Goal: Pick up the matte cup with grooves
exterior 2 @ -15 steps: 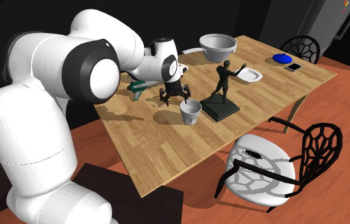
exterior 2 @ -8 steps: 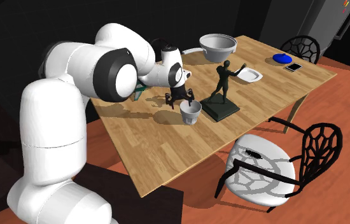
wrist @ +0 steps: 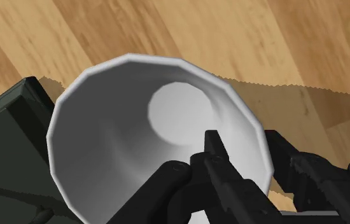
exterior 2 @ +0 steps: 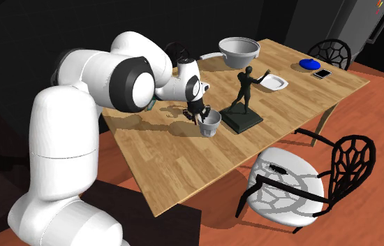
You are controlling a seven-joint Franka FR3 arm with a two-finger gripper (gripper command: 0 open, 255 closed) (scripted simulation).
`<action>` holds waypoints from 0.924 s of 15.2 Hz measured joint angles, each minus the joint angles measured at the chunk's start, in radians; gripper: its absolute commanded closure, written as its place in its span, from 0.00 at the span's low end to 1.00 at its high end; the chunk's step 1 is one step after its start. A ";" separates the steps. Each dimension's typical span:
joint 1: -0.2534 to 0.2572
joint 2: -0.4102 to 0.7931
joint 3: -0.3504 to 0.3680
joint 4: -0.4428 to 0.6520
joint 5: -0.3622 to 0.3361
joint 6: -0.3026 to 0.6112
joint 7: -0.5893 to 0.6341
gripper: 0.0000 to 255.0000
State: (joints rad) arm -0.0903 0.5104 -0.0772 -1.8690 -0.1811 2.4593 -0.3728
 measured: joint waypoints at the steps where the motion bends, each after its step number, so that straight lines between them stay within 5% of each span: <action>1: 0.000 0.001 0.000 0.000 0.000 0.001 0.000 1.00; 14: -0.001 -0.039 0.002 0.012 0.005 -0.050 -0.010 1.00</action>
State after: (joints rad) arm -0.0909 0.4714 -0.0749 -1.8574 -0.1763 2.4092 -0.3825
